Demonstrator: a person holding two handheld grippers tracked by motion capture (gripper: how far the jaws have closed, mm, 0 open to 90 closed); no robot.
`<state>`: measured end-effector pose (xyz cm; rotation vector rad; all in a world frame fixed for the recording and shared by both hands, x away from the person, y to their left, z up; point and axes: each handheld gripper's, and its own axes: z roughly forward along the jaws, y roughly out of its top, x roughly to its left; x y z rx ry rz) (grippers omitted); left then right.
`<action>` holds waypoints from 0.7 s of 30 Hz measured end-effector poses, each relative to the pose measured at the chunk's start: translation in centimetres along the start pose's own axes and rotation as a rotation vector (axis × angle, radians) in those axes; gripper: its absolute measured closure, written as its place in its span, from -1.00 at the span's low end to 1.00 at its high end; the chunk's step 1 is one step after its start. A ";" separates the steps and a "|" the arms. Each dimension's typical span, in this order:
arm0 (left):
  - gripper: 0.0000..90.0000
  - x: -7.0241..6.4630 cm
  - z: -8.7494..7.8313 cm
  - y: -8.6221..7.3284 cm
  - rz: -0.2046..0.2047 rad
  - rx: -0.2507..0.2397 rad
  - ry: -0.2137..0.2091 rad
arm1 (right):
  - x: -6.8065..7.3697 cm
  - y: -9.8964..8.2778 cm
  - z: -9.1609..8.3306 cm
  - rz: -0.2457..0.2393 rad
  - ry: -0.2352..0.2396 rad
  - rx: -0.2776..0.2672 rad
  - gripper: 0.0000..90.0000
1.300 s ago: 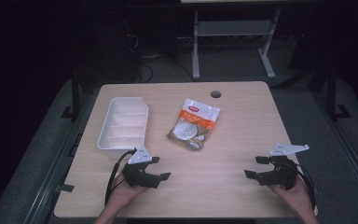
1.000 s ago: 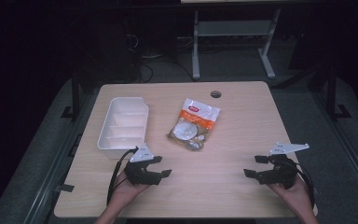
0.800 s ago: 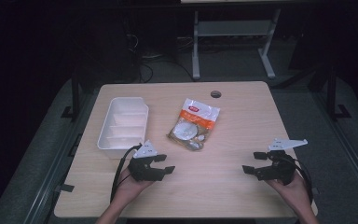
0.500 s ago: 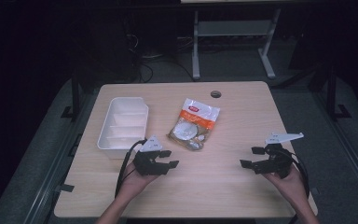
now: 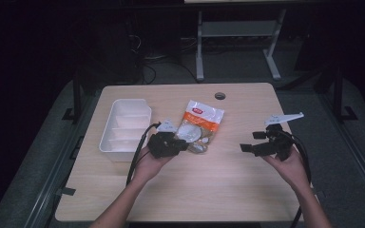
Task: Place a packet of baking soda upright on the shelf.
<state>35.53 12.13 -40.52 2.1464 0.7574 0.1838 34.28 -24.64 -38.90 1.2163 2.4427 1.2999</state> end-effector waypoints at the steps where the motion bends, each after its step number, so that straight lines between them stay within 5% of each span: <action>1: 0.69 0.2 0.2 0.3 -0.005 0.000 0.003 | 0.0 0.0 0.0 0.000 0.000 0.000 -0.66; 15: 0.99 2.6 2.8 3.8 -0.014 0.051 0.044 | 0.1 8.7 2.6 -0.071 -0.008 0.032 -0.65; 21: 1.00 3.4 5.0 3.7 -0.043 0.100 0.070 | -0.6 10.4 4.8 -0.055 -0.008 0.058 -0.61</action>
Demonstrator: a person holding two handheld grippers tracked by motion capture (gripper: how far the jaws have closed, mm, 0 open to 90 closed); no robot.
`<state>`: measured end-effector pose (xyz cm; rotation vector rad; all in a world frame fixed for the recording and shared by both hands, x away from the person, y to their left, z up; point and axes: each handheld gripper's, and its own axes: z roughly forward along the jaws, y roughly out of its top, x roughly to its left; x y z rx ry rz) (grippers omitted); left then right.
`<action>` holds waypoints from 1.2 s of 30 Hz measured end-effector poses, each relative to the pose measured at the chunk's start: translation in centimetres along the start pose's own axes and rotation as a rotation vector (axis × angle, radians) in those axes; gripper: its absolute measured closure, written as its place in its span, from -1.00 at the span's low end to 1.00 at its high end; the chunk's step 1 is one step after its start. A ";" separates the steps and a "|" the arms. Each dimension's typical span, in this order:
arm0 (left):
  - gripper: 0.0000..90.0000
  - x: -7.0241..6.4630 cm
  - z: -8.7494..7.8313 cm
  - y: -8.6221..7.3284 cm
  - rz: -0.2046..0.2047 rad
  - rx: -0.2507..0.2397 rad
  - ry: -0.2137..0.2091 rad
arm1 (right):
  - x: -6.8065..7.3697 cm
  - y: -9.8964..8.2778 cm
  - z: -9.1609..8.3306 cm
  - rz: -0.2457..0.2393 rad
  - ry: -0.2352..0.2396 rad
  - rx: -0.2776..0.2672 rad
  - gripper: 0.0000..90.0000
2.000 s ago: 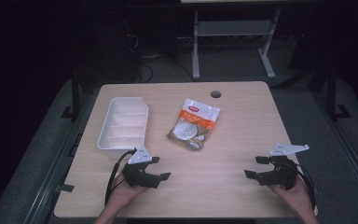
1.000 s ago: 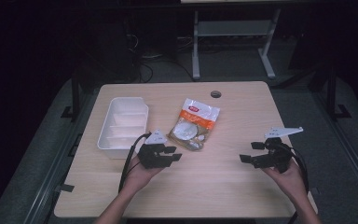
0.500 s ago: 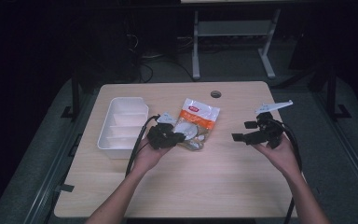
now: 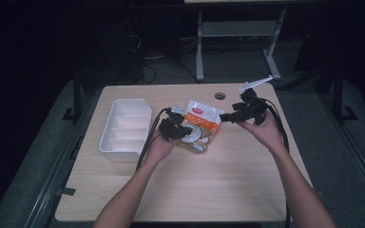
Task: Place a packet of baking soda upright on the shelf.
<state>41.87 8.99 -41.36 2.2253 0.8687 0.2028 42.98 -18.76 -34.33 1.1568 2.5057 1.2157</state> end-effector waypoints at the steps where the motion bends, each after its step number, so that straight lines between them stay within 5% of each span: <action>1: 1.00 0.1 0.5 0.0 0.003 0.017 0.006 | -0.2 0.1 0.5 0.008 0.006 -0.002 -0.59; 10: 1.00 1.1 2.7 -0.5 -0.053 0.079 0.019 | -3.2 -0.6 5.5 0.132 -0.017 0.032 -0.53; 17: 1.00 0.7 2.9 -0.4 -0.047 0.090 0.034 | -4.9 -1.6 8.0 0.213 -0.023 0.076 -0.49; 26: 1.00 0.7 2.9 -0.5 -0.034 0.096 0.037 | -5.6 -2.6 10.5 0.277 -0.037 0.108 -0.36; 36: 1.00 0.5 2.9 -0.5 -0.026 0.096 0.047 | -6.2 -3.3 10.9 0.333 -0.029 0.106 -0.26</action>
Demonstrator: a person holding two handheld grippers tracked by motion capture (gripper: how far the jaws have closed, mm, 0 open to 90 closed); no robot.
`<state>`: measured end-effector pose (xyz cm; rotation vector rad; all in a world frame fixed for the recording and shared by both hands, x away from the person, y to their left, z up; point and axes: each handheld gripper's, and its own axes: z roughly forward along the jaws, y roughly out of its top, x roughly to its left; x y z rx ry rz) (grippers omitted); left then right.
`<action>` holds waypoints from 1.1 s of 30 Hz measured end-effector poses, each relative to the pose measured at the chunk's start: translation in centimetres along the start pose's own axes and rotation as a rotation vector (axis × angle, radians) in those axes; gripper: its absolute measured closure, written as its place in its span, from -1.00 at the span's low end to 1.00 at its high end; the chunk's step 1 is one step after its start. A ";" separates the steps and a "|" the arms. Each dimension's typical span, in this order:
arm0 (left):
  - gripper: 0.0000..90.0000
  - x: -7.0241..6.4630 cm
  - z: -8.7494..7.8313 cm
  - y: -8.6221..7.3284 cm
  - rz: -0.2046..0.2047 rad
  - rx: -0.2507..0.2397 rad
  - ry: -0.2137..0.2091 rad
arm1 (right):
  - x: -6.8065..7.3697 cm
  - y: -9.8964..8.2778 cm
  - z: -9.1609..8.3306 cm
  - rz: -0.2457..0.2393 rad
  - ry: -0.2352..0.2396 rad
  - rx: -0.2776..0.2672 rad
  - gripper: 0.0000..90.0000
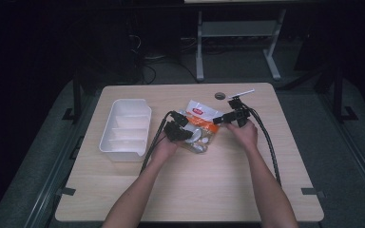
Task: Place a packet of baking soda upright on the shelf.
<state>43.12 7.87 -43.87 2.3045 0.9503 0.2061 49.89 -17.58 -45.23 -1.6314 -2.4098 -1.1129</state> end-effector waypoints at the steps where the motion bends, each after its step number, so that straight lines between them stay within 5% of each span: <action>1: 1.00 0.0 0.0 0.0 0.000 0.000 -0.001 | -0.1 0.0 -0.1 0.005 -0.002 0.001 -0.27; 14: 1.00 0.0 0.0 0.0 0.003 0.003 0.001 | -0.2 -0.1 0.0 0.018 -0.038 0.028 -0.21; 18: 1.00 0.0 0.0 0.0 -0.003 0.002 -0.002 | 0.1 -0.1 0.3 0.011 0.018 0.022 0.00; 25: 1.00 -0.1 0.0 0.0 0.009 0.009 0.008 | 1.4 0.2 0.0 -0.049 0.129 -0.021 0.78; 29: 1.00 -0.1 0.0 0.0 0.007 0.008 0.005 | 1.9 0.4 0.0 -0.065 0.140 -0.020 0.76; 33: 1.00 -0.1 0.0 0.0 0.007 0.006 0.010 | 1.5 0.2 0.8 -0.019 0.168 -0.002 0.65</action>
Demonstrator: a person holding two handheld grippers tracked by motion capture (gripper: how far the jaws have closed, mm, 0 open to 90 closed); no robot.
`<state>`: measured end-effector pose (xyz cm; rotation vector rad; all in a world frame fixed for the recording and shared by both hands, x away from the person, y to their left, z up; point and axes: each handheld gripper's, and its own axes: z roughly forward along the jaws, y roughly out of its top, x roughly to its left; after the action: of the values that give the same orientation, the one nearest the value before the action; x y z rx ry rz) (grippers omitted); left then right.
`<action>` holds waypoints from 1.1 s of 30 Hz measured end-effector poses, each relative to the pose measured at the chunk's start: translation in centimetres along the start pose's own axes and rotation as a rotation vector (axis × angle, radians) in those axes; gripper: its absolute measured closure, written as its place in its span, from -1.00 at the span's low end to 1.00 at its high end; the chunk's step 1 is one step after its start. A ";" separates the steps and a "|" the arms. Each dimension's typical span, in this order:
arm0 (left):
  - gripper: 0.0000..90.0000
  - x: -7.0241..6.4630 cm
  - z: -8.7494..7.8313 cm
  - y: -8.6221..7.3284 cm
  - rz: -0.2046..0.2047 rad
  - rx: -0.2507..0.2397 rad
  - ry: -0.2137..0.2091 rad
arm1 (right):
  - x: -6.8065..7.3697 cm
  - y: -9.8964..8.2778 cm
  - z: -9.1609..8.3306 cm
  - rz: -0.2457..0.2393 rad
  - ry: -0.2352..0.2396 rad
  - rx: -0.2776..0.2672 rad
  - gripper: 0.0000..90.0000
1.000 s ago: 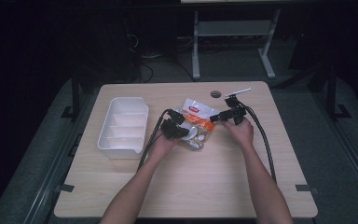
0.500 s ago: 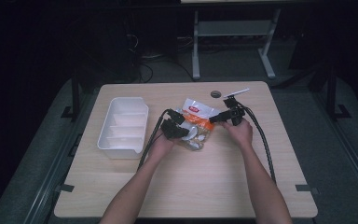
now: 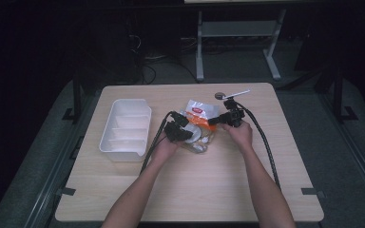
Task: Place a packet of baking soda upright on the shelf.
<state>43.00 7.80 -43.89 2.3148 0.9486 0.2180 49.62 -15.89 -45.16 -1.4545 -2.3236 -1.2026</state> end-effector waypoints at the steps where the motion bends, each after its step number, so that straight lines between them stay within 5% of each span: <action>1: 1.00 0.0 0.0 0.0 -0.001 0.000 -0.001 | -0.1 0.0 0.2 0.004 0.005 0.003 0.65; 13: 0.88 -0.2 -0.1 -0.1 0.015 -0.007 -0.005 | -0.2 -0.2 1.3 0.045 0.040 -0.005 0.88; 21: 0.72 0.1 -0.7 -1.2 -0.030 -0.064 -0.078 | 0.7 0.0 0.5 -0.022 0.015 -0.006 0.94; 33: 0.46 -1.5 -2.8 -2.8 0.027 -0.121 -0.143 | 3.1 0.5 -0.7 -0.116 0.008 -0.054 0.99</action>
<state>39.29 9.64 -43.25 2.2014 0.8107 0.1155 48.21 -14.12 -42.81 -1.3453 -2.4175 -1.3082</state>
